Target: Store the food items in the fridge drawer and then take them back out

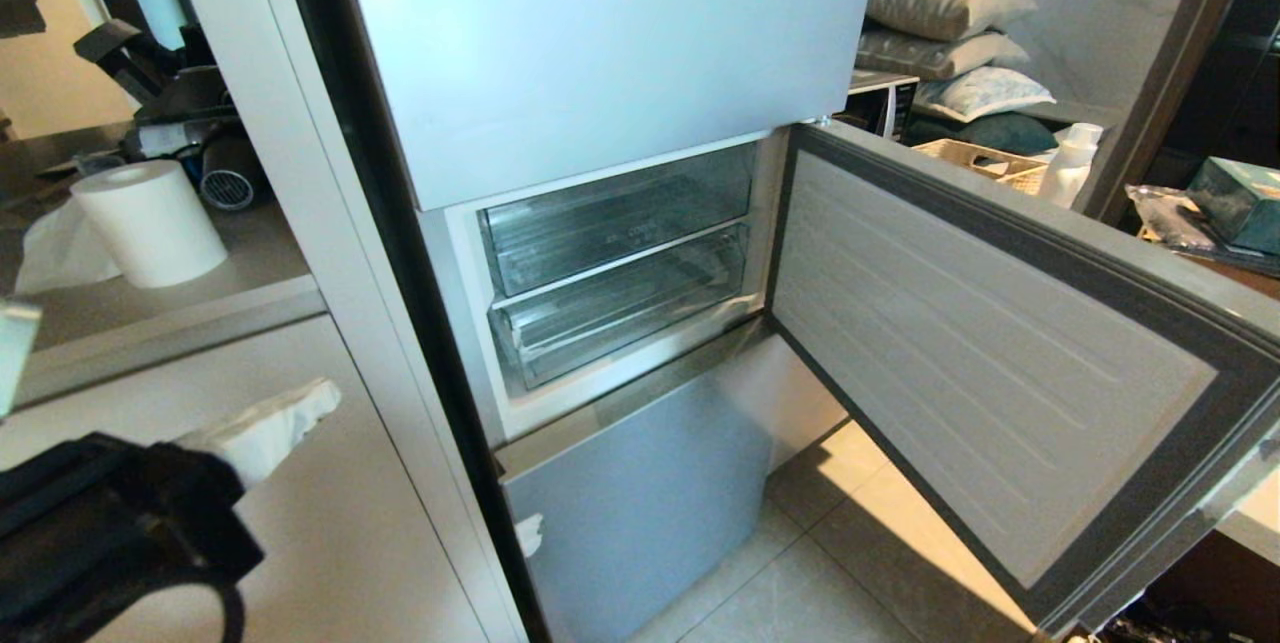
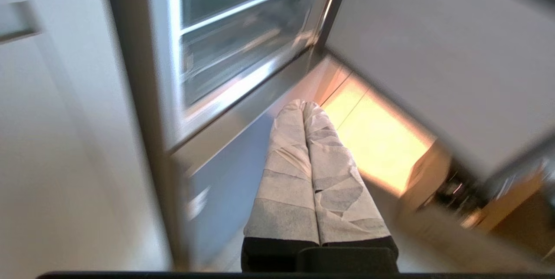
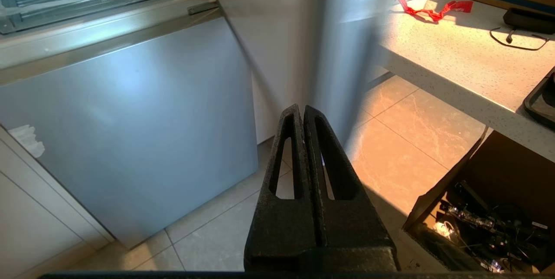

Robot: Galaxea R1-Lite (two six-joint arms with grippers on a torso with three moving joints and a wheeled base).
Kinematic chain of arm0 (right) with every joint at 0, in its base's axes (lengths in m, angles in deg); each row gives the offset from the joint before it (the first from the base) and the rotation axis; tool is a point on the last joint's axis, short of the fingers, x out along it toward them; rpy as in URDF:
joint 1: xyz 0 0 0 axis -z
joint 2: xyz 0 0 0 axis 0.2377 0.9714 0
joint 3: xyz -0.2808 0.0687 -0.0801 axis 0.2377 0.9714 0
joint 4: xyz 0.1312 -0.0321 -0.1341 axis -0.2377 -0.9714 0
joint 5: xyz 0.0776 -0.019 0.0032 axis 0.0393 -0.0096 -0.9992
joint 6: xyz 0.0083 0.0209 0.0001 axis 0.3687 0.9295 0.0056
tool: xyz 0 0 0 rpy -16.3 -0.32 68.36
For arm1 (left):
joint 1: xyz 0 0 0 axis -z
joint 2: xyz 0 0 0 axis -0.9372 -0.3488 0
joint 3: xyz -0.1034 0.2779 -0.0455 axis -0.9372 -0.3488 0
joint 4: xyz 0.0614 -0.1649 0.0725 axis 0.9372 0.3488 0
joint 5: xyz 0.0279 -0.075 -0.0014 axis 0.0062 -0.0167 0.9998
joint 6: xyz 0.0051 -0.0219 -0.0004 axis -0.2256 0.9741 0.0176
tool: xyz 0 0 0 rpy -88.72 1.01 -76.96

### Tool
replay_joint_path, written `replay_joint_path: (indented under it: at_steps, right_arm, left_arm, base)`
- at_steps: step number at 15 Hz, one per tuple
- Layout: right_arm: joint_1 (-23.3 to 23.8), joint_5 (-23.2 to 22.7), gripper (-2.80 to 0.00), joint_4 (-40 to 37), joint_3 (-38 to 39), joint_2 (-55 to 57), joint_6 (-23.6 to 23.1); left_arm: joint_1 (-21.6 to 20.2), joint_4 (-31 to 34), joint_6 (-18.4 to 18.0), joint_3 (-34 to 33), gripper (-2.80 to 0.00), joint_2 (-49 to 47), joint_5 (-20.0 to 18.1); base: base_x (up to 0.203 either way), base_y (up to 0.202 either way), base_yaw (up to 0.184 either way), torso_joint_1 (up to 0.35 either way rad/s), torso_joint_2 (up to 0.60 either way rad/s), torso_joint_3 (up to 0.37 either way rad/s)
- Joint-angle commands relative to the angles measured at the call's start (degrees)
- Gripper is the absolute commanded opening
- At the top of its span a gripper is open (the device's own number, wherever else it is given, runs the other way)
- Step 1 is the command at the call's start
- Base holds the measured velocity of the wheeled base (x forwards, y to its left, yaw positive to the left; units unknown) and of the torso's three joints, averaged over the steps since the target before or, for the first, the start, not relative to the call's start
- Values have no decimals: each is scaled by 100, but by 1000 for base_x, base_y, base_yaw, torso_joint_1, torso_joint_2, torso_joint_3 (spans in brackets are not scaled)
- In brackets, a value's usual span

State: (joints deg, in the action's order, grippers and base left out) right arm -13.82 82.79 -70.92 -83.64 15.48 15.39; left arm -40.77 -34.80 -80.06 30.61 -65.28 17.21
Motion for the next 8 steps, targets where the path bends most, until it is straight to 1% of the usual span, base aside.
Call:
replay_joint_path:
  at_steps: [1, 2, 3, 4, 5, 6, 8]
  right_arm:
    - [-1, -6, -280, 0, 0, 0, 2]
    - [-1, 2, -280, 0, 0, 0, 2]
    - [-1, 2, -280, 0, 0, 0, 2]
    - [-1, 2, -280, 0, 0, 0, 2]
    - [-1, 0, -280, 0, 0, 0, 2]
    - [-1, 1, -280, 0, 0, 1, 2]
    - [-1, -6, -280, 0, 0, 0, 2]
  left_arm:
    - [-67, 1249, -181, -220, -280, 1636, 2]
    - [-187, 1746, -242, -437, -280, 2072, 6]
    - [-368, 2056, -306, -810, -280, 2331, 49]
    - [-659, 2213, -372, -1074, -280, 2433, 180]
    - [-959, 2300, -422, -1228, -280, 2547, 389]
    - [-1292, 2380, -497, -1332, -280, 2680, 514]
    - [-1861, 2733, -731, -1533, -280, 3182, 609]
  base:
    - [0, 0, 0, 0, 0, 0]
    - [0, 0, 0, 0, 0, 0]
    - [0, 0, 0, 0, 0, 0]
    - [0, 0, 0, 0, 0, 0]
    - [0, 0, 0, 0, 0, 0]
    - [0, 0, 0, 0, 0, 0]
    - [0, 0, 0, 0, 0, 0]
